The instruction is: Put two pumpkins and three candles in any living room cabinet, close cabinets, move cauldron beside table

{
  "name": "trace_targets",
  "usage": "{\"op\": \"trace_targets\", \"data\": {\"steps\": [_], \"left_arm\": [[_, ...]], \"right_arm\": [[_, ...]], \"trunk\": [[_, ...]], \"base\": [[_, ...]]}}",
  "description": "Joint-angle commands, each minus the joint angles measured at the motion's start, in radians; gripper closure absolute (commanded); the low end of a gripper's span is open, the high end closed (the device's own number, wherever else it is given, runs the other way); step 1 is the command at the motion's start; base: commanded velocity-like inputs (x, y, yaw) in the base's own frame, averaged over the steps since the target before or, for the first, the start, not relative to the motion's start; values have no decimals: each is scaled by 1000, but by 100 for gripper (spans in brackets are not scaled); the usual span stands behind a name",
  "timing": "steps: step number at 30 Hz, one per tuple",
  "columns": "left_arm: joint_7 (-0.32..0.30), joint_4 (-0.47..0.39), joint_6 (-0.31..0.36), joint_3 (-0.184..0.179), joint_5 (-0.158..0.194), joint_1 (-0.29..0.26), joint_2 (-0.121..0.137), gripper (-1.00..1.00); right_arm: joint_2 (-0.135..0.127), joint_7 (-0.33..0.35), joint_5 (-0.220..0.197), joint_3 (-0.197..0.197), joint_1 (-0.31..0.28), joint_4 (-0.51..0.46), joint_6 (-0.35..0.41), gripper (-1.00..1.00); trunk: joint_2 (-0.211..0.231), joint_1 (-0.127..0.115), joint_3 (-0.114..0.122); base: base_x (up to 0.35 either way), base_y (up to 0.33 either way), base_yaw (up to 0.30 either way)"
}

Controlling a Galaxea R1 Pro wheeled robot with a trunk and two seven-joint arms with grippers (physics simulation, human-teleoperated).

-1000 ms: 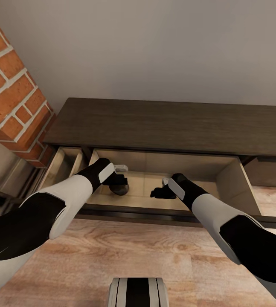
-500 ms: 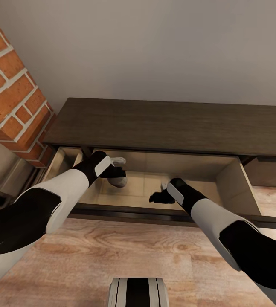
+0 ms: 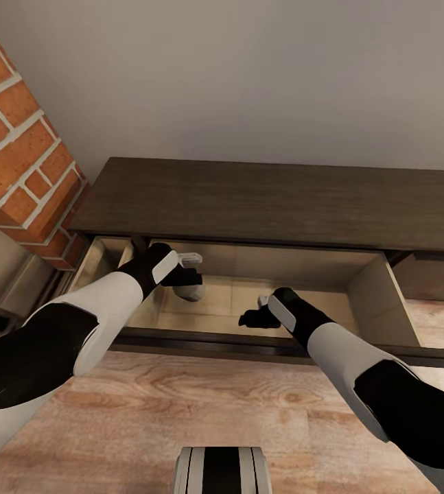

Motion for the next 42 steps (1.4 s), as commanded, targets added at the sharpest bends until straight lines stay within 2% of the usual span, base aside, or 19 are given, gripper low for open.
{"op": "trace_targets", "data": {"steps": [1,2,6,33,42], "left_arm": [[7,-1,4,-5,11,0,0,100],[7,-1,4,-5,11,0,0,100],[8,2,4,-5,11,0,0,100],[8,9,4,-5,10,0,-6,100],[16,38,8,-6,9,0,-8,100]], "right_arm": [[-1,-9,-11,6,-2,-7,3,-100],[-1,-9,-11,6,-2,-87,3,-100],[-12,-10,-12,3,-5,-128,3,-100],[-13,-3,-11,10,-5,-121,6,-100],[-13,-5,-12,9,-5,-121,8,-100]], "trunk": [[0,0,-1],[0,0,-1],[0,0,-1],[0,0,-1],[0,0,-1]], "base": [[0,0,0],[0,0,0],[0,0,0],[0,-30,0],[0,0,0]]}}
